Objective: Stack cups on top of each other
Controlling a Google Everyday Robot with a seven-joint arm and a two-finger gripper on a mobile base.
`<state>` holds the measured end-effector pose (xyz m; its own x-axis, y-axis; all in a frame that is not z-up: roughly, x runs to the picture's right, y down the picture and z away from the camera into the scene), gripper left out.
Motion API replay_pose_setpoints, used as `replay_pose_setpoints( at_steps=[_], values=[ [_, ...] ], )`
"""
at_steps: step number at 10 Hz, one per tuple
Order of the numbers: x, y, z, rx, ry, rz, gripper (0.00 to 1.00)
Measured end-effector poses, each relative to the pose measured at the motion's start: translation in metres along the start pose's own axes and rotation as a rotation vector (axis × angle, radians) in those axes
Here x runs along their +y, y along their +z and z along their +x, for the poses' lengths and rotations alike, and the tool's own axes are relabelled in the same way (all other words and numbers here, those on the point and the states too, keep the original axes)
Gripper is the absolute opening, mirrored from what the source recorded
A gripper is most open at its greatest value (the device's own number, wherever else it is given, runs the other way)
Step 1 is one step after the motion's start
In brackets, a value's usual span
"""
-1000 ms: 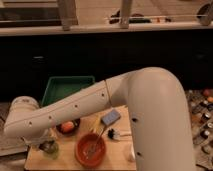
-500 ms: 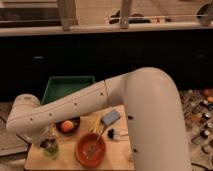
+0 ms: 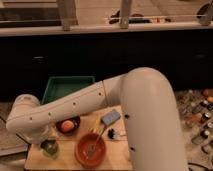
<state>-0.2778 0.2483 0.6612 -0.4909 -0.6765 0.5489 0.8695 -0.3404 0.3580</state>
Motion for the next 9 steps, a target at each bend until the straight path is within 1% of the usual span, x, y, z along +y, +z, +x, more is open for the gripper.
replay_pose_setpoints(
  at_steps=[3, 4, 5, 9],
  values=[
    [-0.0011, 0.0023, -0.0013, -0.009, 0.001, -0.001, 0.68],
    [-0.0013, 0.0024, -0.0015, -0.01, 0.001, -0.001, 0.76],
    [-0.0009, 0.0032, -0.0019, -0.012, 0.002, -0.003, 0.8],
    [-0.0005, 0.0035, -0.0025, -0.016, 0.002, -0.002, 0.8]
  ],
)
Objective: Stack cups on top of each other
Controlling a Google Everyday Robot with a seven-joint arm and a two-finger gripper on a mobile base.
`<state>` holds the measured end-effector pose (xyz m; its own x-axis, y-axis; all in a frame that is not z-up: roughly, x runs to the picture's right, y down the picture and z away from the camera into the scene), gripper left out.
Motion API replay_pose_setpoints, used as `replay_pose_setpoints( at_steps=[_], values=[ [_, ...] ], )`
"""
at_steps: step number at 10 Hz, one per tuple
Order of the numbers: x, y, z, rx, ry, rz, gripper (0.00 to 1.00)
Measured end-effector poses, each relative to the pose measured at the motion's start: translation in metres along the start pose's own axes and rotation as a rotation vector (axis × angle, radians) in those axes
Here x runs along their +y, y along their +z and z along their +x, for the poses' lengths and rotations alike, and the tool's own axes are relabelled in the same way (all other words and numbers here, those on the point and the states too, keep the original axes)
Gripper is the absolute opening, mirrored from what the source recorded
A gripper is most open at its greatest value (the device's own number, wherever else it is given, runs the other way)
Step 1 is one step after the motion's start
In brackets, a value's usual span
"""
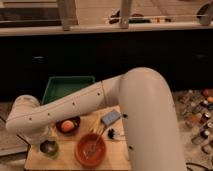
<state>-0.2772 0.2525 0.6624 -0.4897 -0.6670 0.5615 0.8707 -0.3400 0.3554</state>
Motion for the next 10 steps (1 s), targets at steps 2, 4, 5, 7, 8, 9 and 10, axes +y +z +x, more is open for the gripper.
replay_pose_setpoints(
  at_steps=[2, 4, 5, 7, 8, 9, 10],
  values=[
    [0.003, 0.0, 0.0, -0.002, -0.001, 0.001, 0.8],
    [0.006, 0.0, 0.0, -0.003, -0.001, 0.003, 0.8],
    [0.007, 0.0, 0.0, -0.003, -0.001, 0.006, 0.8],
    [0.013, -0.003, 0.002, 0.004, 0.006, 0.017, 0.8],
    [0.016, -0.005, 0.004, 0.009, 0.012, 0.018, 0.8],
    [0.018, -0.008, 0.006, 0.016, 0.016, 0.022, 0.8],
    [0.021, -0.011, 0.007, 0.025, 0.022, 0.024, 0.8]
  ],
)
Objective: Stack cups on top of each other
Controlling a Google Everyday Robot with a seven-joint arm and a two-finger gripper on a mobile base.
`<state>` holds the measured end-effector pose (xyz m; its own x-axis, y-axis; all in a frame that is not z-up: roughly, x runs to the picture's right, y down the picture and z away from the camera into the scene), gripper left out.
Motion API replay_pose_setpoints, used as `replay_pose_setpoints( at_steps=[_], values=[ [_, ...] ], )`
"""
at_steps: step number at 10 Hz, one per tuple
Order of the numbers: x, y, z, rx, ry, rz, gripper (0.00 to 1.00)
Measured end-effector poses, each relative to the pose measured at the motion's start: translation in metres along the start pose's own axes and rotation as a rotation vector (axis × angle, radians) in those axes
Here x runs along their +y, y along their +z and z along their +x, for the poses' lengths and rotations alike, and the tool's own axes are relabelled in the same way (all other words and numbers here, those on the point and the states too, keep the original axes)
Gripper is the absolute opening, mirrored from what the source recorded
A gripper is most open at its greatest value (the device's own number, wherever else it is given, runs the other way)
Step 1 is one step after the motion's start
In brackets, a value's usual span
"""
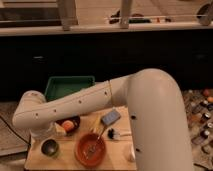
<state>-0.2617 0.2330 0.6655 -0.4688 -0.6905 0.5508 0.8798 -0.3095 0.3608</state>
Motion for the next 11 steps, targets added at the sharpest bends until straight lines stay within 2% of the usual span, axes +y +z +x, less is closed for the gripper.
replay_pose_setpoints(
  at_steps=[3, 11],
  values=[
    [0.0102, -0.0146, 0.0075, 0.045, 0.02, 0.006, 0.8],
    [0.0103, -0.0147, 0.0077, 0.047, 0.022, 0.006, 0.8]
  ],
)
